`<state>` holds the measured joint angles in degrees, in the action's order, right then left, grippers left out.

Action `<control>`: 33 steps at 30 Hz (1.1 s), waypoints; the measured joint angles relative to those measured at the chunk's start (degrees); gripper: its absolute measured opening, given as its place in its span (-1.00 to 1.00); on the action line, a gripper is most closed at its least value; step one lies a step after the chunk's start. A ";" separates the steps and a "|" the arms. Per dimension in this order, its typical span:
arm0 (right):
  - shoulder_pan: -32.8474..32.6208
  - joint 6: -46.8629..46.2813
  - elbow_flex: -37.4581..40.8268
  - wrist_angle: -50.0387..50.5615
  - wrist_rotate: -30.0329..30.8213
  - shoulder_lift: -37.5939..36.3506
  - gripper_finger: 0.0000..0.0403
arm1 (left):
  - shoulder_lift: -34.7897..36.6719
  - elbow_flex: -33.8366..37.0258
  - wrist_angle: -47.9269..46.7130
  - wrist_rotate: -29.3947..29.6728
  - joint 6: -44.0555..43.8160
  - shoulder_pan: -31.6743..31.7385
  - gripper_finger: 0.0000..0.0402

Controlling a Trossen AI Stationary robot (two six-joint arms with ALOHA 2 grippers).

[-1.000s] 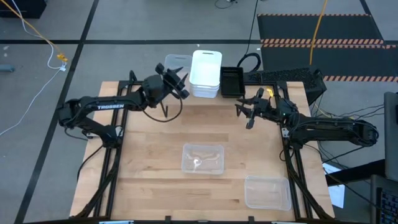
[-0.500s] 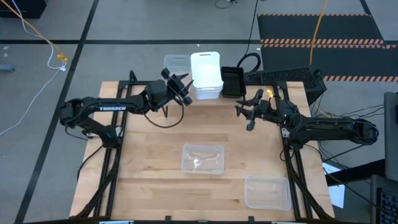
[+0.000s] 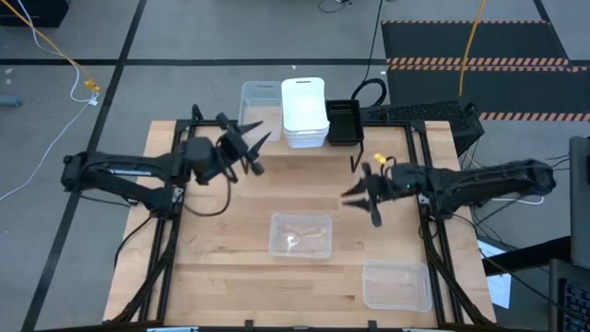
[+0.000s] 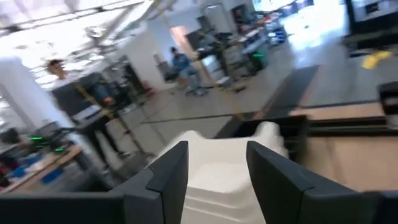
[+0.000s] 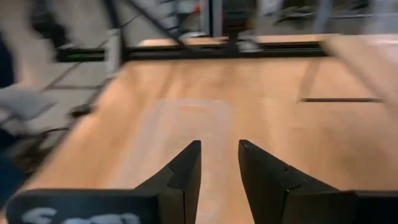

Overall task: Stack baskets on shelf by color
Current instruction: Stack the top transparent bin on the transparent bin on the shelf

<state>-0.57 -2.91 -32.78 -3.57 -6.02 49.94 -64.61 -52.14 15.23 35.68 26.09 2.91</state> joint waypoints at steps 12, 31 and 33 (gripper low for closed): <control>-20.58 18.24 -14.04 15.49 14.64 19.32 -0.50 | 0.90 0.00 -15.39 0.27 -13.69 -12.72 -0.18; -15.90 38.74 -17.09 18.47 17.99 34.59 -0.50 | 7.81 0.02 -14.09 9.44 -7.50 -30.74 -0.18; -15.20 38.68 -17.11 18.12 18.03 35.34 -0.52 | 7.18 0.00 -13.94 9.49 -6.65 -29.16 -0.18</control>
<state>-15.77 35.77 -49.89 14.55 12.01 85.28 -57.43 -52.14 1.29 45.17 19.44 -26.25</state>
